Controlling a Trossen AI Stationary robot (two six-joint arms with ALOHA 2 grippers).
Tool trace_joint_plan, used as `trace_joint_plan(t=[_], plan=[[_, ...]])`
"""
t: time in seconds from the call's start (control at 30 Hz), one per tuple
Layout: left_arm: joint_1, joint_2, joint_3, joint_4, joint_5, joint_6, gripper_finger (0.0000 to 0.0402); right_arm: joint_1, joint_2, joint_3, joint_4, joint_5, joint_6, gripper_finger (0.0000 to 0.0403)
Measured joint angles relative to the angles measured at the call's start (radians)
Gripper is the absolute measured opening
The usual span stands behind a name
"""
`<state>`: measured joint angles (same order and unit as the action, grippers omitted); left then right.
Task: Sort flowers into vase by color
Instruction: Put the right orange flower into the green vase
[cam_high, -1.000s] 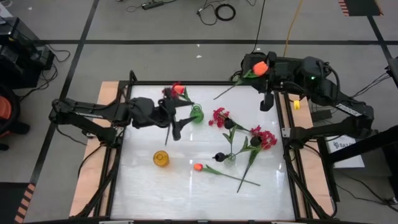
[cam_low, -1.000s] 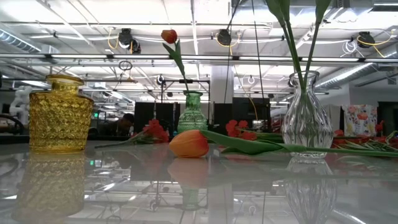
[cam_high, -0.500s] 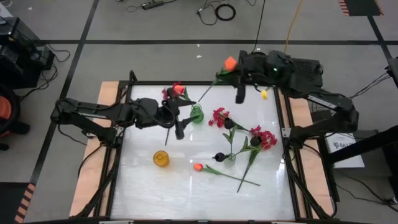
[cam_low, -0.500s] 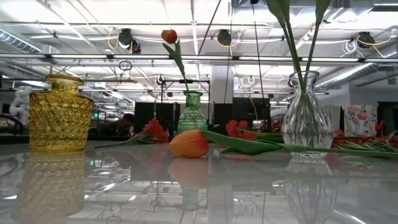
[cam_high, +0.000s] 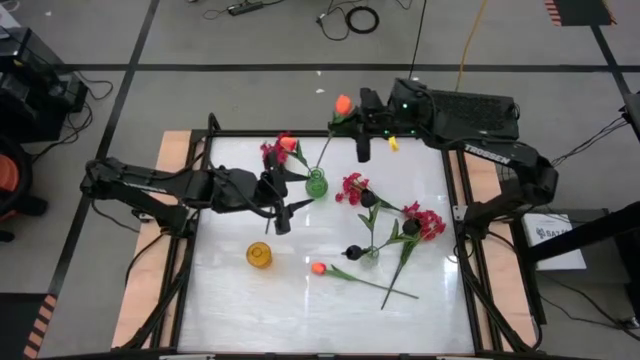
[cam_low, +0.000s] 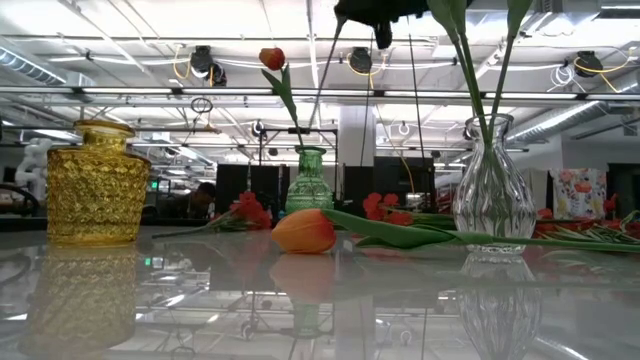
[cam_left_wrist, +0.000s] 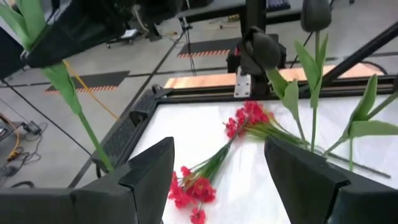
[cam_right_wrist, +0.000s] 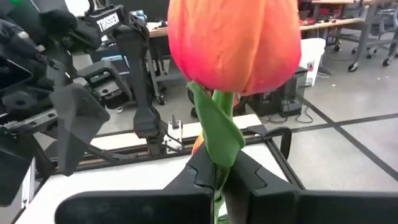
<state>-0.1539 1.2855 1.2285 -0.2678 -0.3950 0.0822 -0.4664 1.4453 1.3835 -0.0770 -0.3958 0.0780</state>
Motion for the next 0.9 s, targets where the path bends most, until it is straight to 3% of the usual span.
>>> trace_joint_plan(t=[0.9], plan=[[0.001,0.000,0.000,-0.030,0.000,-0.021,0.0258,-0.005,0.081,0.000,-0.014,0.006,-0.006,0.0010]])
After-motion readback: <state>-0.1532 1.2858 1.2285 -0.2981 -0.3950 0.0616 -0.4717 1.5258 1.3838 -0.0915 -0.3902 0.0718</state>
